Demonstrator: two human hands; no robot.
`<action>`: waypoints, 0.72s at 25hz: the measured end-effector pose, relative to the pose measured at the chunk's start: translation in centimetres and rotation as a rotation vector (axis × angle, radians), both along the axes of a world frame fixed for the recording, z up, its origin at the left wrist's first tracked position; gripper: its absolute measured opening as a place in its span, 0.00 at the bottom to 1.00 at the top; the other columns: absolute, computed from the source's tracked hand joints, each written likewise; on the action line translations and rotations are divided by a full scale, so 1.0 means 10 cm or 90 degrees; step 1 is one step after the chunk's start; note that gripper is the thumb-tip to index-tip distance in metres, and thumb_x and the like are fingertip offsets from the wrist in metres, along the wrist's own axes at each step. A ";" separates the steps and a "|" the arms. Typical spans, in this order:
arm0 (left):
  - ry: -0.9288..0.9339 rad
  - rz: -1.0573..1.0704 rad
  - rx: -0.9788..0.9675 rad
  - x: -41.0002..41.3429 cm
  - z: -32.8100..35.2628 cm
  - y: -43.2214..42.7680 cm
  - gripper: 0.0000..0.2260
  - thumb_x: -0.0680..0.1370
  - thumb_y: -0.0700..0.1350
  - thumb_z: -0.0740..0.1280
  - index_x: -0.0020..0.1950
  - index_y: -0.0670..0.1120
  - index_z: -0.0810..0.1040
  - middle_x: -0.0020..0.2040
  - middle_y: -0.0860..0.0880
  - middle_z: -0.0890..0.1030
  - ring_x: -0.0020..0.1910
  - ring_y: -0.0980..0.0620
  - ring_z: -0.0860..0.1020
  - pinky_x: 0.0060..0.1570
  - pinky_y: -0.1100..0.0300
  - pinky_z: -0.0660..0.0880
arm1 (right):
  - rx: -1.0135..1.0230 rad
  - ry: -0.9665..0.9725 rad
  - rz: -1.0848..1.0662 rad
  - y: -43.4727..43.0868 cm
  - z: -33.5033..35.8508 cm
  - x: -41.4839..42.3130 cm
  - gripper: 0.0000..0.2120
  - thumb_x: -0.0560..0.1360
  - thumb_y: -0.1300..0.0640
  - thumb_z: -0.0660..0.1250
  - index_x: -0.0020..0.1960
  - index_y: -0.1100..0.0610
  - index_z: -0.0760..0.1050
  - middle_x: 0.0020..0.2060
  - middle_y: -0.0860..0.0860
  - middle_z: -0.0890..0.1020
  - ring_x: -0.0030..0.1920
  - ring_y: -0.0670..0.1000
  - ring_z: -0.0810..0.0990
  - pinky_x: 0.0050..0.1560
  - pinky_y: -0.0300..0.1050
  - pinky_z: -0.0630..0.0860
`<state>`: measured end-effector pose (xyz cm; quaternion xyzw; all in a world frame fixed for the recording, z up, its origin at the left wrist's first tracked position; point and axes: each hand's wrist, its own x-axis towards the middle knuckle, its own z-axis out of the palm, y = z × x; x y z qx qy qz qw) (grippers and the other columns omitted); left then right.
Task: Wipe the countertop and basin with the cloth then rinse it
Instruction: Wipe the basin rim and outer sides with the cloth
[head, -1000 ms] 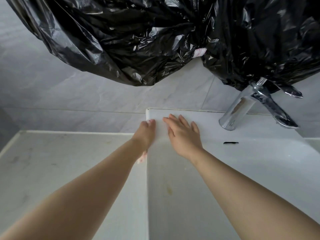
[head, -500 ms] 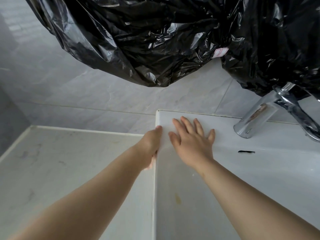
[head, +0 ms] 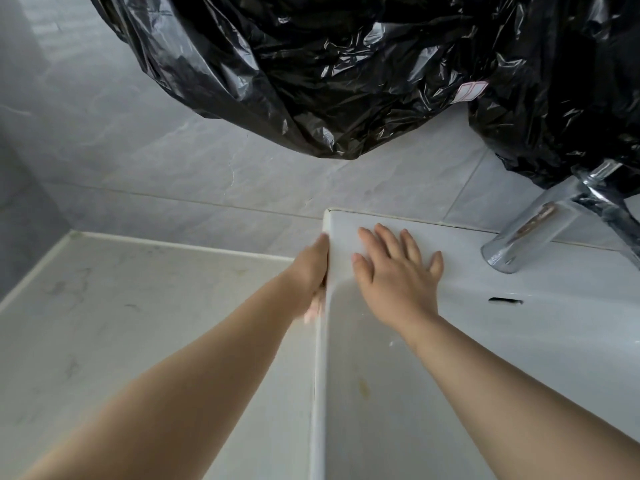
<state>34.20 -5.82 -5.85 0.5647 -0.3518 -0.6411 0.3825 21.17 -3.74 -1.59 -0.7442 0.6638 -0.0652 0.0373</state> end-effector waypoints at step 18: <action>0.175 -0.001 -0.046 0.03 0.12 0.37 0.23 0.82 0.56 0.49 0.58 0.45 0.78 0.47 0.46 0.84 0.45 0.50 0.83 0.45 0.58 0.79 | -0.024 0.004 -0.004 -0.01 -0.02 0.00 0.23 0.79 0.42 0.44 0.74 0.39 0.50 0.76 0.40 0.50 0.76 0.50 0.46 0.70 0.64 0.43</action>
